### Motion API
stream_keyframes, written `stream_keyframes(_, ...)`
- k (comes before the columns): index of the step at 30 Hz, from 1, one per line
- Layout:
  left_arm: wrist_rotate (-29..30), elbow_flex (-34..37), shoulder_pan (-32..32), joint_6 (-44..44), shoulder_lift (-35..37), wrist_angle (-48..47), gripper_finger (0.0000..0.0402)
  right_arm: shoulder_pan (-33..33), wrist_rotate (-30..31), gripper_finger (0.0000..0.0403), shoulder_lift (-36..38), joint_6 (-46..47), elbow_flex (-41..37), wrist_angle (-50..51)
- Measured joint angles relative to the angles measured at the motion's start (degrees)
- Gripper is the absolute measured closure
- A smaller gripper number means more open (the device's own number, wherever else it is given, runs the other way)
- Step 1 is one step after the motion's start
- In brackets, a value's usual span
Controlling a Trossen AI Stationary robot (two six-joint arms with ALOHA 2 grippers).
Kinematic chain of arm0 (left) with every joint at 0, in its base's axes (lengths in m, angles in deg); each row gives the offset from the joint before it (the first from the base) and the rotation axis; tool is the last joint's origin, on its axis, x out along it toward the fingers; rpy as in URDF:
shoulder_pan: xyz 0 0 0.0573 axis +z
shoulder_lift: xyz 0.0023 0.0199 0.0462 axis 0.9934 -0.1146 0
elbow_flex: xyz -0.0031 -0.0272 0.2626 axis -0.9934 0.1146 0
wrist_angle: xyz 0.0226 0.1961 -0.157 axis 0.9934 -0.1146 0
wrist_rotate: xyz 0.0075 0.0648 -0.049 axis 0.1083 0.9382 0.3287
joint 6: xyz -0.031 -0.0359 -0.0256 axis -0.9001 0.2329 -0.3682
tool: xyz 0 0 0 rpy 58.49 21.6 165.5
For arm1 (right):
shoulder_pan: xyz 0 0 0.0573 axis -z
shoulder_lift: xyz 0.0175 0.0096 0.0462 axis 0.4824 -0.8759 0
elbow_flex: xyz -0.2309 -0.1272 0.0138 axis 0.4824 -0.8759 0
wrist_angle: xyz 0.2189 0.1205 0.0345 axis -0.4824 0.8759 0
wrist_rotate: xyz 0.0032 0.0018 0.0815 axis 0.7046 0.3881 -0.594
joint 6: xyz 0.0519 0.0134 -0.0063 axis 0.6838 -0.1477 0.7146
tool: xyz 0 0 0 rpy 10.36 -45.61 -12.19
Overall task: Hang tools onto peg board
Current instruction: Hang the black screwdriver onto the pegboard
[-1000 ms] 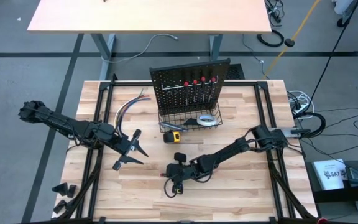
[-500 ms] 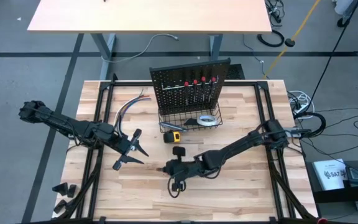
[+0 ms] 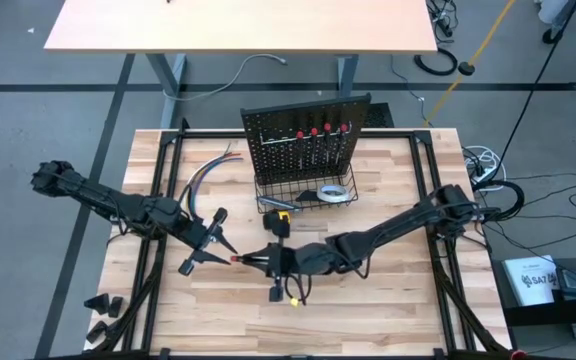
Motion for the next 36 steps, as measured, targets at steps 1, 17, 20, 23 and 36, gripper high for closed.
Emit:
stream_keyframes(1,0.0,0.0,-0.1,0.3,0.0,0.0,0.0263,0.0,0.0,0.0369,-0.1,-0.5,0.0,-0.2)
stream_keyframes(17,0.0,0.0,-0.8,2.6,0.0,1.9,0.0398,1.7,-1.9,0.0369,-1.0,-0.9,0.0,-1.9)
stream_keyframes(20,-0.1,0.0,-0.9,2.6,-0.1,2.1,0.0397,2.3,-2.2,0.0369,-1.9,-0.1,0.0,-1.8)
stream_keyframes(23,-0.6,0.0,-1.2,2.6,-0.5,2.6,0.0397,3.0,-6.1,0.0369,-2.2,0.4,0.0,-2.4)
stream_keyframes(36,-1.0,0.1,-1.2,2.9,-4.7,6.0,0.0398,4.2,-12.7,0.0369,-2.7,2.2,0.0,-2.7)
